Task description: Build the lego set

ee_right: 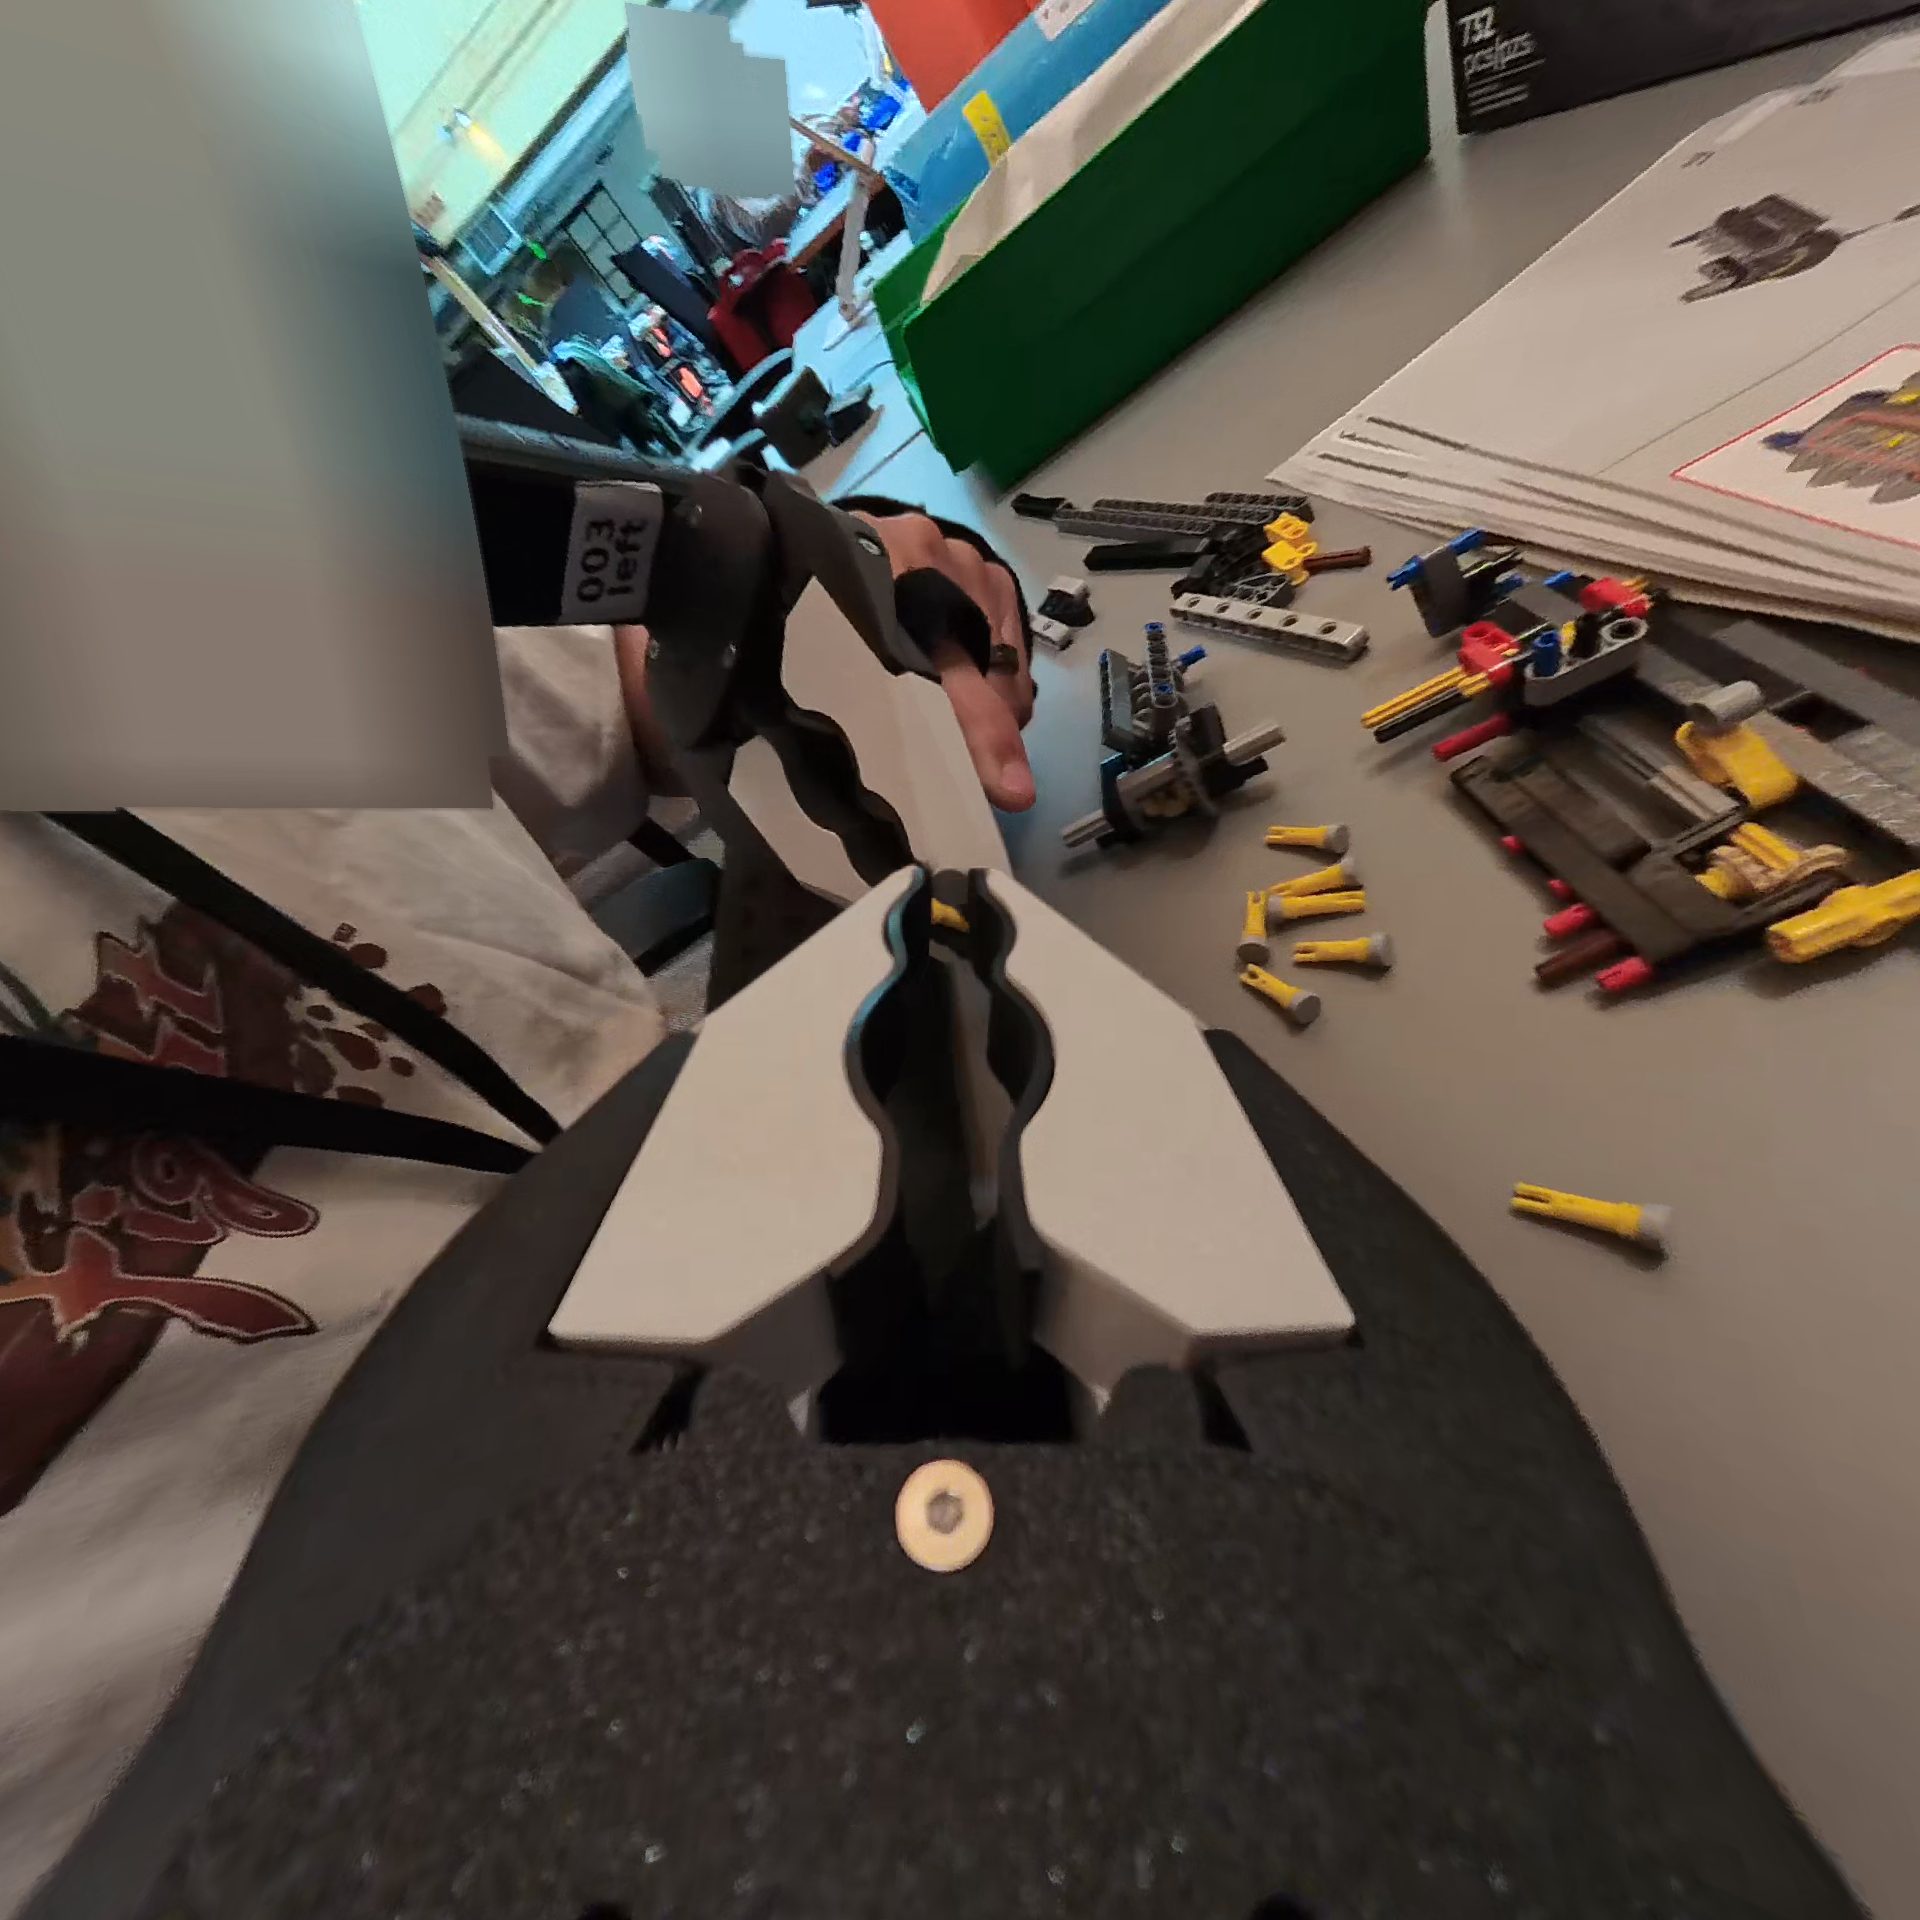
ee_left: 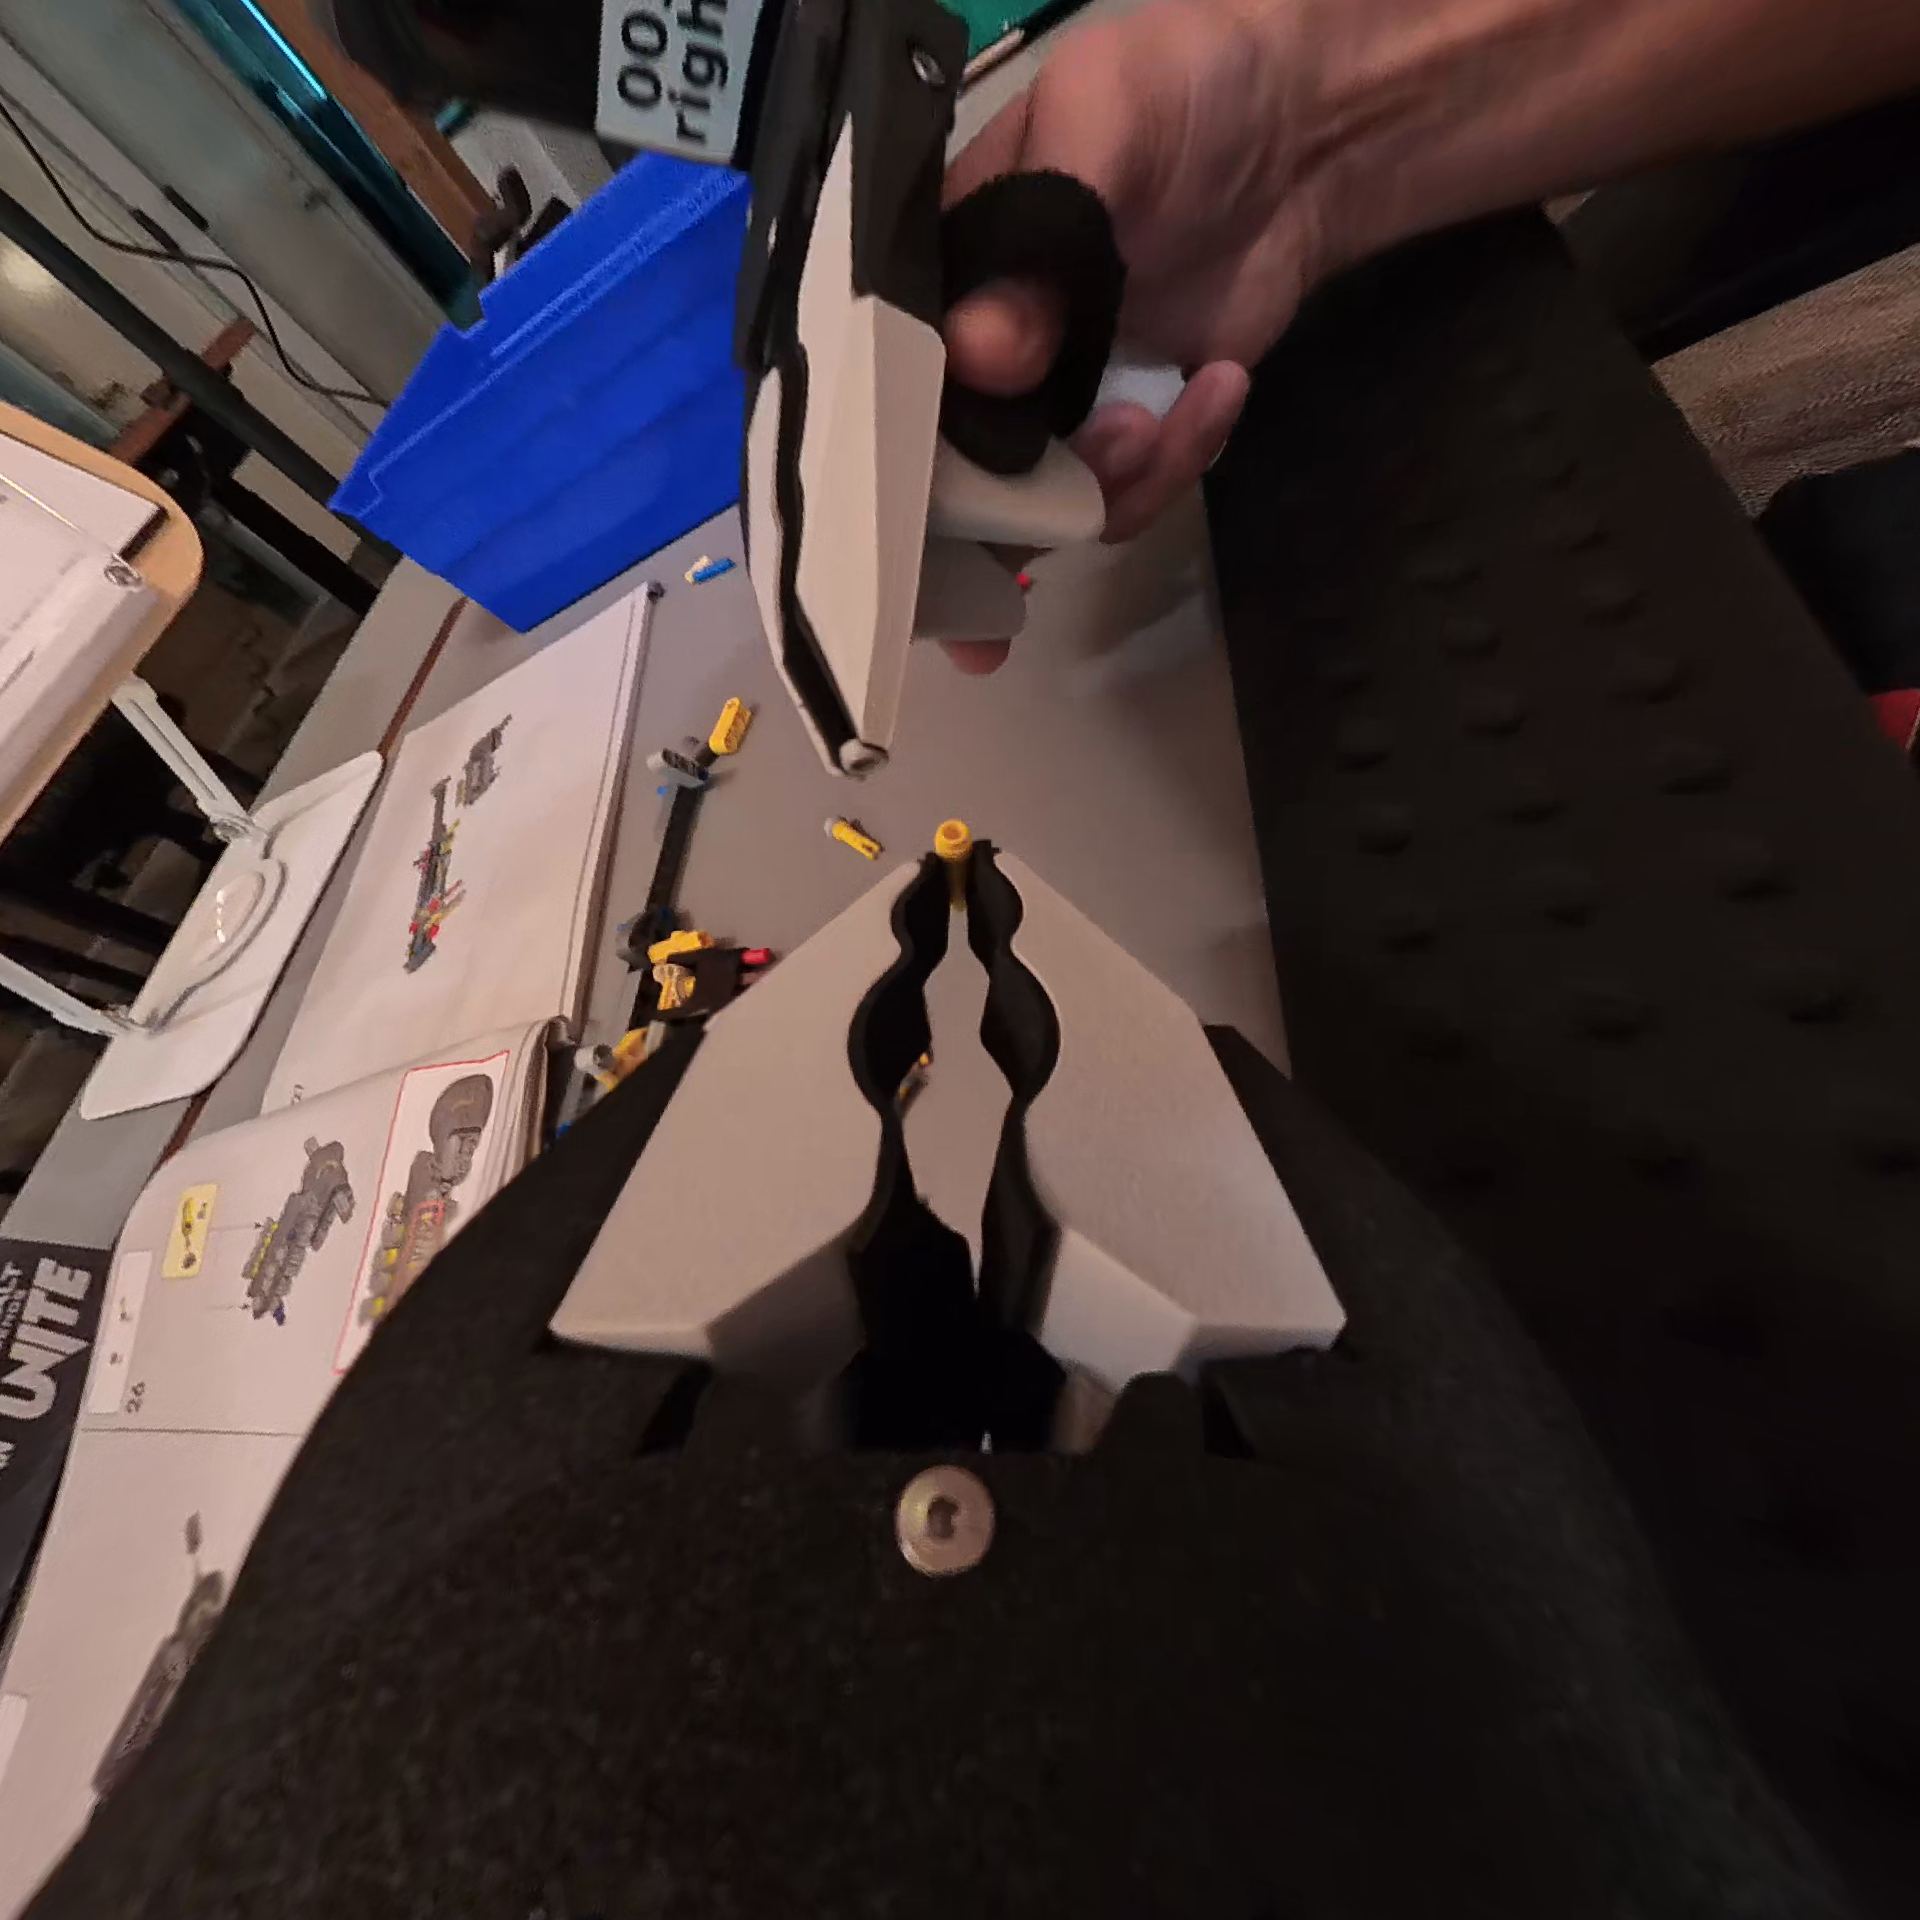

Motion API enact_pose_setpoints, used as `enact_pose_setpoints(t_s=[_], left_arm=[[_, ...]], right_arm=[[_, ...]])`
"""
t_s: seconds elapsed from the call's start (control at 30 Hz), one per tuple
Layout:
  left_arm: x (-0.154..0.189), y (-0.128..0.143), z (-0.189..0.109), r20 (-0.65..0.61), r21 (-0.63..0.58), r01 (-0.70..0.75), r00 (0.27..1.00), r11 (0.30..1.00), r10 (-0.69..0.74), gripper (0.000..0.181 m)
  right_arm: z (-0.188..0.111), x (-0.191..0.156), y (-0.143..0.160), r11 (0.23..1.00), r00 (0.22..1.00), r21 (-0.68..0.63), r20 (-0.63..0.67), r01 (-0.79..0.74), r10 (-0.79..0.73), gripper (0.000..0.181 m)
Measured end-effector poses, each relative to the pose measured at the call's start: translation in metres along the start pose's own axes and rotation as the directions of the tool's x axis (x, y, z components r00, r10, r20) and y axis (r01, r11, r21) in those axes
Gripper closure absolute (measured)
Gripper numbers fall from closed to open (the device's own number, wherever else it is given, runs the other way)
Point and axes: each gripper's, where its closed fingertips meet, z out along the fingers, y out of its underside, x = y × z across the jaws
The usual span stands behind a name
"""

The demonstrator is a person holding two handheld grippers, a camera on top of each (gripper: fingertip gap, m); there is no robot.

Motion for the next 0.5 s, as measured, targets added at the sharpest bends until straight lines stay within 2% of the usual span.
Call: enact_pose_setpoints(t_s=[0.17,0.33,0.5], left_arm=[[-0.005,0.009,0.004,0.024,-0.048,0.027,0.999,0.998,-0.026,0.178],[-0.005,0.007,0.003,0.027,-0.04,0.035,0.999,0.999,-0.034,0.178],[-0.009,0.008,0.001,0.037,-0.04,0.056,0.998,0.998,-0.055,0.178]], right_arm=[[0.012,-0.007,0.006,0.98,0.973,-0.093,-0.129,0.178,-0.19,0.175],[0.02,-0.006,0.01,0.982,0.978,-0.096,-0.117,0.16,-0.171,0.175],[0.012,0.002,0.007,0.981,0.969,-0.098,-0.169,0.167,-0.182,0.175]])
